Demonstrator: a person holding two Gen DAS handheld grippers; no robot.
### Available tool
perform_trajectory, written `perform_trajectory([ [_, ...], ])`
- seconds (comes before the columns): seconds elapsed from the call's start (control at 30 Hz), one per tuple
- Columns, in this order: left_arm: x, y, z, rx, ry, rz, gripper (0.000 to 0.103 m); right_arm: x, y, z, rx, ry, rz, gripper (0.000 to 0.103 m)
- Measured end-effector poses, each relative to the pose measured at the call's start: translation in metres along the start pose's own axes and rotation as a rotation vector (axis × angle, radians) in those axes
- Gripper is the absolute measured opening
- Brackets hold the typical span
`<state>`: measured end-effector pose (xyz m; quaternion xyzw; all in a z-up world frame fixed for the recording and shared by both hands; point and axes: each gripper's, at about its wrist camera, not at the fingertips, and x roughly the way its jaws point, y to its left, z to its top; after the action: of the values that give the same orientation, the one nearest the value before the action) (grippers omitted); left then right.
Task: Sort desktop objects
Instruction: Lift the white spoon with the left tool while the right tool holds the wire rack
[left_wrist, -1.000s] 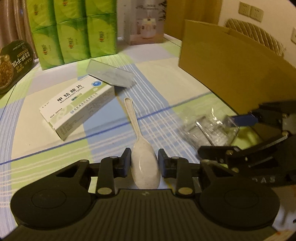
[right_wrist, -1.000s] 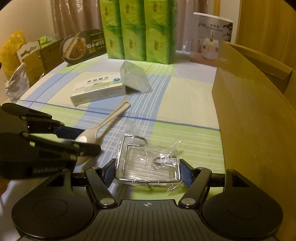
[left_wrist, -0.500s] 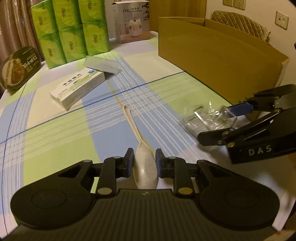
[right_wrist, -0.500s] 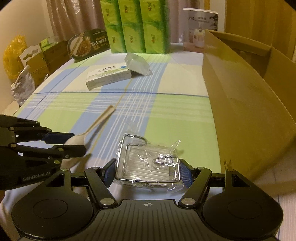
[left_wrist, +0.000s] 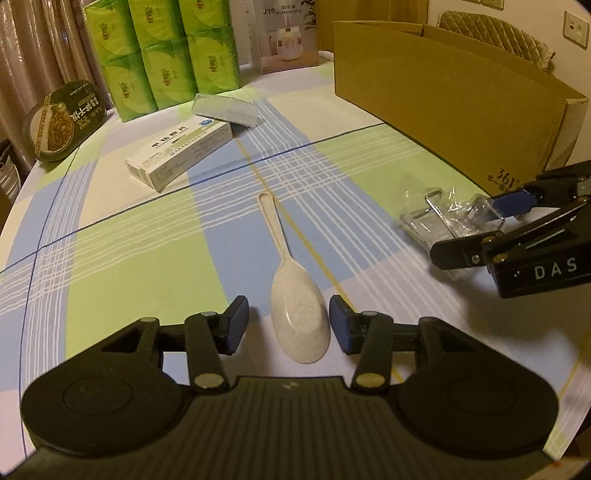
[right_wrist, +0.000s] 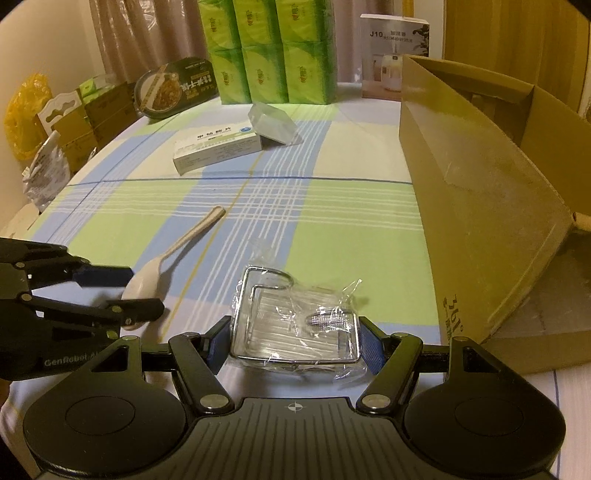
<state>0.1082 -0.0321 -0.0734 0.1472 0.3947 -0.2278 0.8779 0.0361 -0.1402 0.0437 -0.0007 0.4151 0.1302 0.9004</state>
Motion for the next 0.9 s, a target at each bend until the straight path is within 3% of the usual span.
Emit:
perform_trajectory([
  [0.1, 0.000, -0.001, 0.002, -0.005, 0.006, -0.013, 0.028, 0.000, 0.000, 0.000, 0.003, 0.000, 0.001, 0.067],
  [0.4, -0.012, -0.003, 0.006, -0.015, -0.037, -0.016, 0.027, -0.003, 0.003, 0.001, 0.004, -0.001, 0.011, 0.067],
  [0.6, -0.014, 0.005, 0.005, -0.106, -0.038, -0.073, 0.028, -0.003, 0.004, 0.001, 0.008, -0.001, 0.012, 0.067],
  [0.77, -0.010, 0.012, 0.004, -0.139, -0.022, -0.064, 0.028, -0.003, 0.004, 0.000, 0.008, -0.001, 0.013, 0.067],
  [0.9, -0.003, 0.009, 0.001, -0.109, 0.005, -0.040, 0.028, -0.002, 0.004, 0.000, 0.009, -0.002, 0.013, 0.067],
])
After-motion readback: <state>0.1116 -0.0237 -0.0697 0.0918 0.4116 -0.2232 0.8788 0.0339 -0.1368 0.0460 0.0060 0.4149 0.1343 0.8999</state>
